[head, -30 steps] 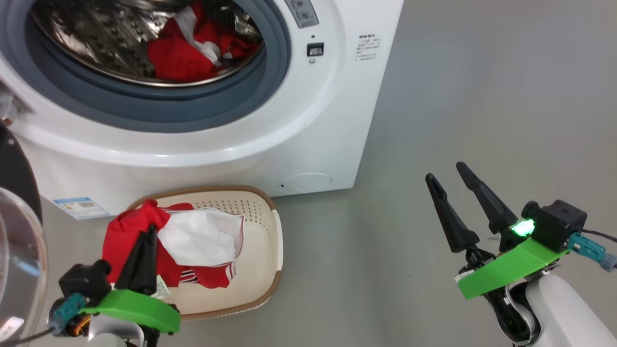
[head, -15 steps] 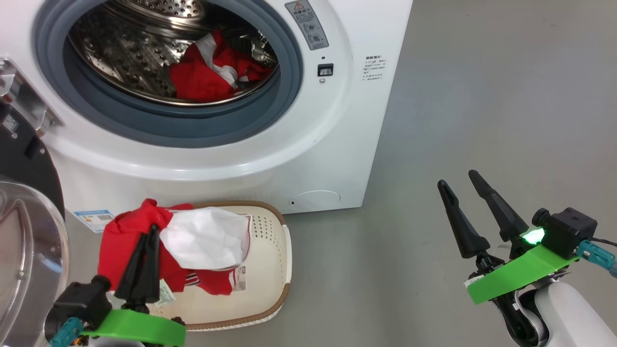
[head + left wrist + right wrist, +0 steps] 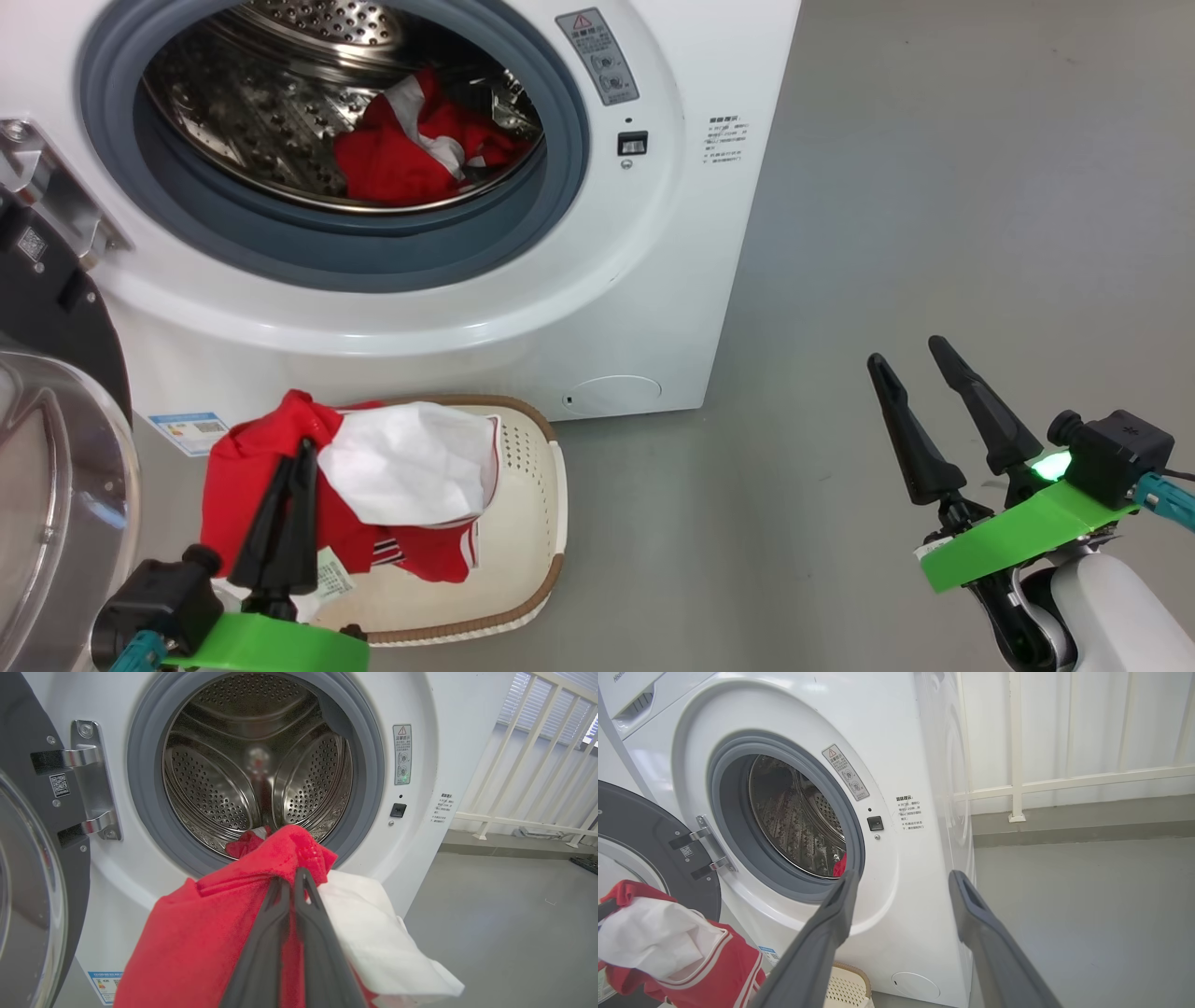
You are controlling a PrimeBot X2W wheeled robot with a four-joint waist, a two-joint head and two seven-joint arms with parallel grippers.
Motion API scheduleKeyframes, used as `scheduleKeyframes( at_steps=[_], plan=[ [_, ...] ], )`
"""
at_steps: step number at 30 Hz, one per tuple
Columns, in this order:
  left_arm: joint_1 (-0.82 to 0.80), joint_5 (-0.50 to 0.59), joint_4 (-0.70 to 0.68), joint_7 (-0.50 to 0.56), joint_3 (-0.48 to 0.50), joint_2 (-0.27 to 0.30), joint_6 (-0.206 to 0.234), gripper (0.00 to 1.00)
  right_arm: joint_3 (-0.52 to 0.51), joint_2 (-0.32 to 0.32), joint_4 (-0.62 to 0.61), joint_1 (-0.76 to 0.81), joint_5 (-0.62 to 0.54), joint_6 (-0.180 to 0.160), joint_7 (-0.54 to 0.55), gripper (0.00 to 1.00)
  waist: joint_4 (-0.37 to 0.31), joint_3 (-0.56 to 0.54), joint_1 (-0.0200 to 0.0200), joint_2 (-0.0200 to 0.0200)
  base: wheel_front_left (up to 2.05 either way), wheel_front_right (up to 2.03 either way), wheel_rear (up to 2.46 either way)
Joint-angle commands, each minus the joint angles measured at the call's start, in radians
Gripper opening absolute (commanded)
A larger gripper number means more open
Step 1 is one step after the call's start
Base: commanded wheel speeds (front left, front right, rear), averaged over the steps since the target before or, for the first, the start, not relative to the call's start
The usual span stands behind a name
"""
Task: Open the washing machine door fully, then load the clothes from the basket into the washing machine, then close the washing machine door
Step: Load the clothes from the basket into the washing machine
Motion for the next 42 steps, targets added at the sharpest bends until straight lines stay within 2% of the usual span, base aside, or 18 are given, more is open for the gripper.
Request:
scheduleKeyframes(
  at_steps=[1, 12, 21, 30, 38, 42],
  plan=[
    [-0.015, 0.003, -0.035, -0.008, 0.033, 0.016, 0.008, 0.0, 0.01, -0.009, -0.023, 0.008, -0.004, 0.002, -0.005, 1.0, 0.0, 0.001, 0.0, 0.0, 0.0, 0.0, 0.0],
    [-0.023, -0.001, -0.045, -0.009, 0.024, 0.017, 0.009, 0.0, 0.007, -0.012, -0.026, 0.008, -0.003, 0.002, -0.005, 1.0, 0.001, 0.004, 0.0, 0.0, 0.0, 0.0, 0.0],
    [-0.094, 0.014, -0.07, -0.005, 0.012, 0.039, 0.001, 0.0, 0.01, -0.014, -0.031, 0.003, -0.002, 0.002, -0.005, 1.0, 0.002, 0.014, 0.0, 0.0, 0.0, 0.0, 0.0],
    [-0.238, 0.032, -0.087, 0.035, 0.009, 0.046, 0.022, 0.0, 0.019, -0.015, -0.067, -0.022, 0.001, 0.002, -0.005, 1.0, -0.022, 0.072, 0.0, 0.0, 0.0, 0.0, 0.0],
    [-0.449, 0.042, -0.028, 0.045, 0.013, 0.069, 0.009, 0.0, 0.005, -0.018, -0.093, -0.05, 0.006, 0.002, -0.005, 1.0, -0.046, 0.184, 0.0, 0.0, 0.0, 0.0, 0.0],
    [-0.568, 0.026, 0.054, 0.057, 0.017, 0.069, -0.001, 0.0, 0.003, -0.013, -0.106, -0.07, 0.007, 0.002, -0.005, 1.0, -0.06, 0.245, 0.0, 0.0, 0.0, 0.0, 0.0]
  ],
)
